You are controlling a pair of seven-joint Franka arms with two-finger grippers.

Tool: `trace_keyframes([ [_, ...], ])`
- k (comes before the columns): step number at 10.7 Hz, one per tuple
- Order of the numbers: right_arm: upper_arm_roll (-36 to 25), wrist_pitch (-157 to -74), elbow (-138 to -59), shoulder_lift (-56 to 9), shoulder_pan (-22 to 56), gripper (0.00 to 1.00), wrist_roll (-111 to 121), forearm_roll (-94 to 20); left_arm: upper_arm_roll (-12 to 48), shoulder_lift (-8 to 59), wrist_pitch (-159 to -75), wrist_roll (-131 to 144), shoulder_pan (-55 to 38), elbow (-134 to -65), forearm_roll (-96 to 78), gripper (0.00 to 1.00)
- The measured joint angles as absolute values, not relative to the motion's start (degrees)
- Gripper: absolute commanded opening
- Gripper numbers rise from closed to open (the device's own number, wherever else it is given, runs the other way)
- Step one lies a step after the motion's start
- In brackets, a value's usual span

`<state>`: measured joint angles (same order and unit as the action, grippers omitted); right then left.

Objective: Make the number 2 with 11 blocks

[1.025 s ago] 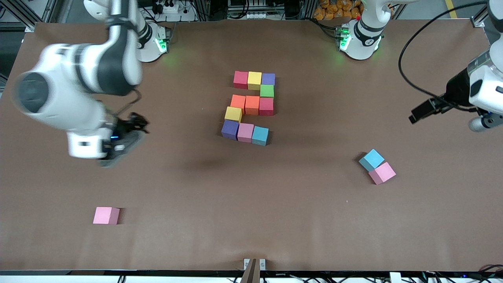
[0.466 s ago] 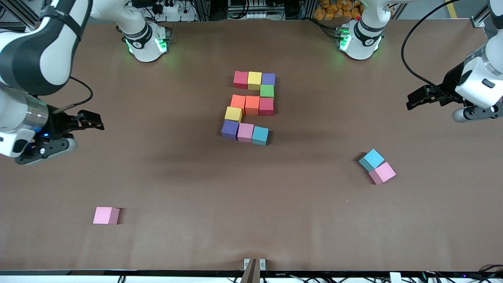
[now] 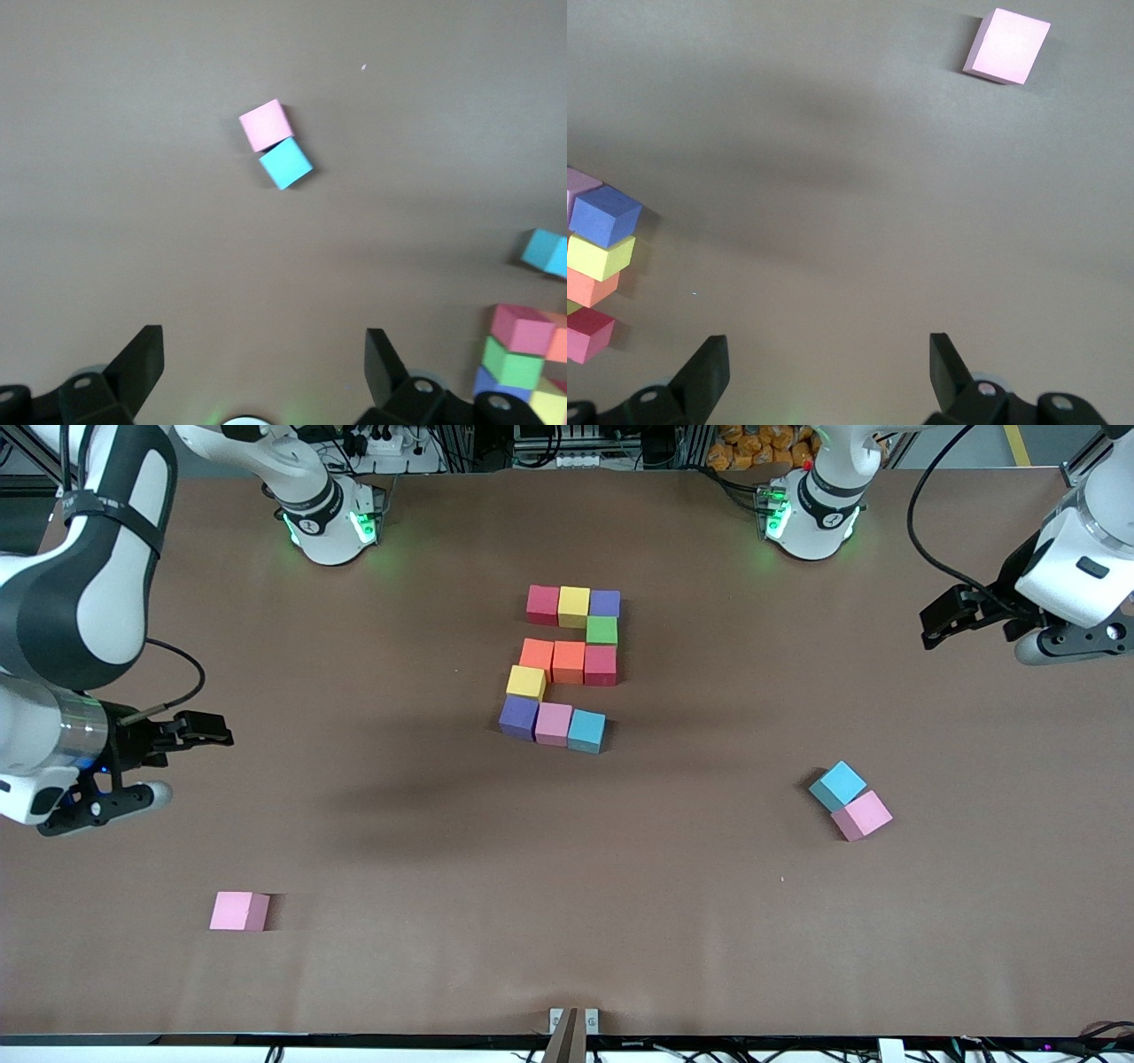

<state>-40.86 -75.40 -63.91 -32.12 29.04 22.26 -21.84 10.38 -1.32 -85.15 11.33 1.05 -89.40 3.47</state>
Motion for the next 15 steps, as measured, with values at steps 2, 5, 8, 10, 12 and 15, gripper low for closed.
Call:
trace_keyframes([
  [2, -24.1, -76.7, -63.0, -27.2, 18.2, 1.0, 16.5, -12.8, 10.5, -1.7, -85.1, 6.3, 1.7, -89.4, 3.9, 1.0],
  [5, -7.6, -79.6, -69.8, -17.5, 7.5, 1.0, 7.9, -6.5, 10.5, -1.7, -85.1, 4.7, 2.0, -89.4, 3.9, 1.0],
  [8, -1.9, -82.6, -82.0, -7.4, 2.0, 1.0, 4.2, -4.8, 10.4, -1.8, -85.1, 4.7, 2.1, -89.4, 3.9, 1.0],
  [10, 0.2, -83.6, -88.8, -0.6, 1.3, 1.0, -0.9, -3.3, 10.4, -1.9, -85.2, 4.7, 2.1, -89.5, 3.9, 1.0],
  [12, 0.8, -84.7, -94.0, 5.3, 1.3, 1.0, -2.3, -2.2, 10.4, -2.2, -85.3, 4.7, 2.1, -89.6, 3.3, 1.0],
  [15, 0.6, -86.0, -95.8, 7.0, 1.1, 1.0, -1.9, -0.8, 10.1, -2.8, -85.5, 4.5, 2.2, -89.9, 2.1, 1.0],
])
